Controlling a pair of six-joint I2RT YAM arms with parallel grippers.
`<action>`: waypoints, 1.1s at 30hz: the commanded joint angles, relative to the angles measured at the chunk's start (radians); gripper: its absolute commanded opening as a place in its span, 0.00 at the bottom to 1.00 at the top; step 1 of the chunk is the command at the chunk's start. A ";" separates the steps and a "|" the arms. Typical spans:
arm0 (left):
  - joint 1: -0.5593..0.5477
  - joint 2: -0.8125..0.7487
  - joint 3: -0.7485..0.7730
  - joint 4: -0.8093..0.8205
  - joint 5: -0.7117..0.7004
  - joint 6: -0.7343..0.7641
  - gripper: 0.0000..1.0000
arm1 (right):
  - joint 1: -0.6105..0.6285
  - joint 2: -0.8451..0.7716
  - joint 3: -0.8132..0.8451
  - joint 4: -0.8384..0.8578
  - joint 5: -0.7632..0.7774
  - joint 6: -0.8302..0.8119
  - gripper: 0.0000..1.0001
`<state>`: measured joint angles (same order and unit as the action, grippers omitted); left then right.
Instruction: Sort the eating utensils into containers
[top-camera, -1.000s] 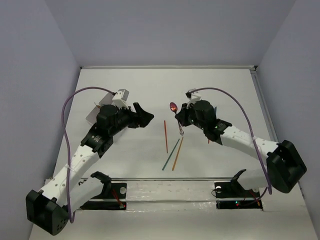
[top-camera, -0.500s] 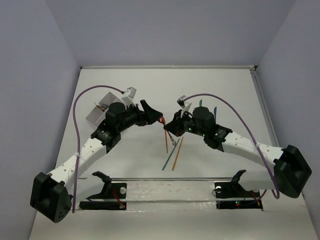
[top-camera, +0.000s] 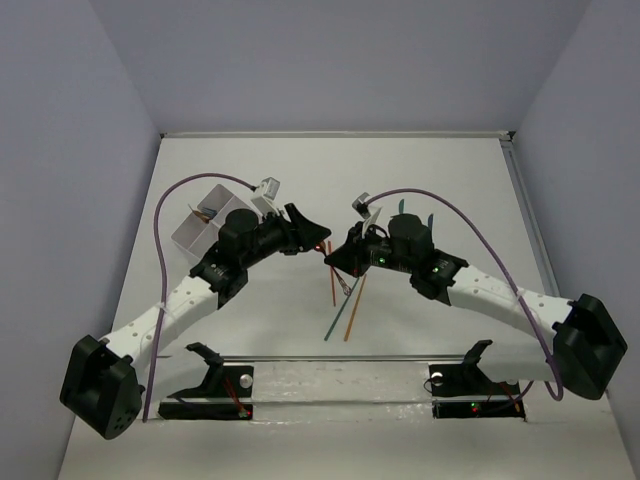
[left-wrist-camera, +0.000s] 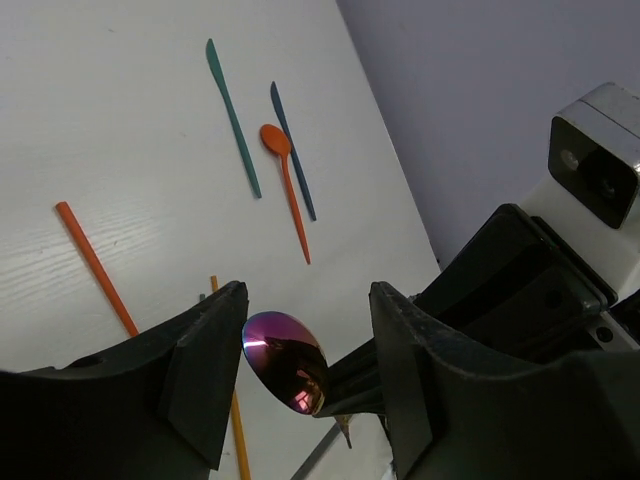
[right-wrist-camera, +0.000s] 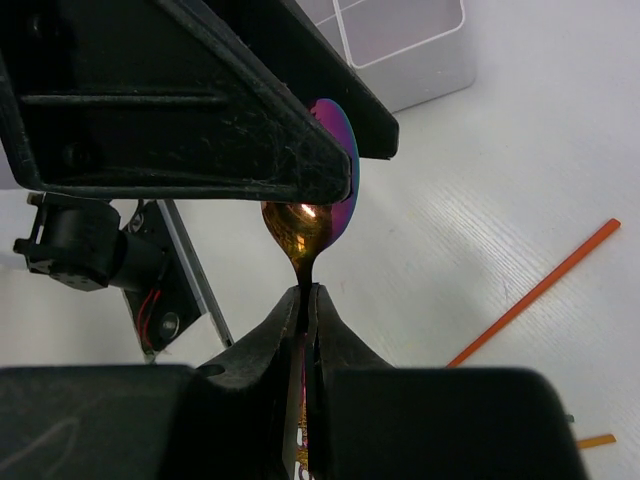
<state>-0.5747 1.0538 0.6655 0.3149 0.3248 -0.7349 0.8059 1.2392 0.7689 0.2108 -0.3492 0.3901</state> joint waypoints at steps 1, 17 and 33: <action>-0.014 -0.005 -0.010 0.092 0.003 -0.017 0.59 | 0.007 -0.030 -0.008 0.061 -0.027 0.007 0.07; -0.014 -0.018 -0.017 0.064 0.028 -0.023 0.55 | 0.007 -0.035 -0.019 0.111 0.027 0.001 0.07; -0.014 0.003 0.002 0.087 0.049 -0.043 0.39 | 0.007 -0.032 -0.033 0.145 0.059 -0.010 0.07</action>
<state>-0.5831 1.0584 0.6601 0.3408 0.3470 -0.7692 0.8066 1.1934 0.7357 0.2634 -0.3107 0.3889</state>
